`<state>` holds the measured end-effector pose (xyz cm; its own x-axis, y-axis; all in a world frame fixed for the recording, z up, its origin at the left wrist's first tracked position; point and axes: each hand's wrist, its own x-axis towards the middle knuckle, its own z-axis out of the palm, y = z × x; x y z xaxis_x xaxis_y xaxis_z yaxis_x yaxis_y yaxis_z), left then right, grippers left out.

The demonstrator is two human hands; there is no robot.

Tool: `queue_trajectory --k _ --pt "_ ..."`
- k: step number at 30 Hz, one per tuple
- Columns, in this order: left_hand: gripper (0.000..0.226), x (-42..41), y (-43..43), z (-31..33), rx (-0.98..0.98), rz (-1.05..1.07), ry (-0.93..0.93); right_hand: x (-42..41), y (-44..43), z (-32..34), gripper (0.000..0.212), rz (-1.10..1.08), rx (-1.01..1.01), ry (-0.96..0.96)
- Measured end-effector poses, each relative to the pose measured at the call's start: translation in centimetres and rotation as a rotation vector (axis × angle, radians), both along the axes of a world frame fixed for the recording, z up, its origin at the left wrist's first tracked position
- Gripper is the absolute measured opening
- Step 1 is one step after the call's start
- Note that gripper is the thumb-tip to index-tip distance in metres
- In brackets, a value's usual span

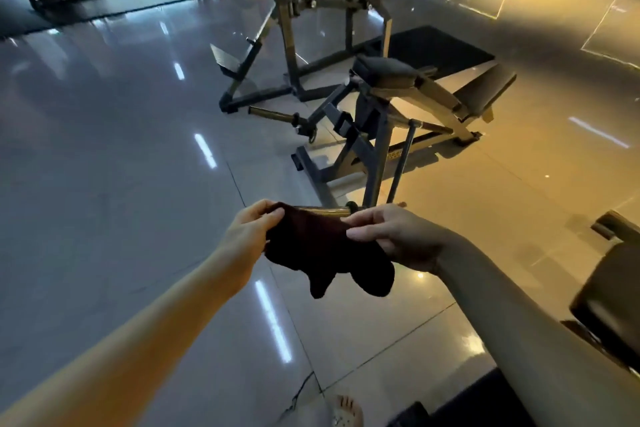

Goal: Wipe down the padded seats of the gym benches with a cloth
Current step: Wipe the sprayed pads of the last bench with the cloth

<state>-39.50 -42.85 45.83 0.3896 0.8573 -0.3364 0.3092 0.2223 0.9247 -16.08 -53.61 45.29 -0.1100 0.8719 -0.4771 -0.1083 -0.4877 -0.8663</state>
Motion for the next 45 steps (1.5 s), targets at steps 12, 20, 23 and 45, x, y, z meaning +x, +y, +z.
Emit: queue_trajectory --k 12,20,23,45 --pt "0.014 8.4 20.3 -8.5 -0.099 -0.013 0.161 3.5 17.3 -2.4 0.013 -0.120 -0.109 -0.486" --pt "0.036 10.3 30.4 -11.9 0.240 -0.540 -0.006 3.9 30.2 -7.9 0.029 -0.648 -0.348 -0.204" --pt "0.066 11.1 34.1 -13.3 0.254 -0.873 0.020 3.6 34.1 -8.9 0.027 -0.833 -0.420 -0.107" --pt "0.012 15.5 51.3 -23.3 0.508 -1.126 0.364 5.0 39.2 -13.0 0.024 -1.458 -0.366 0.228"
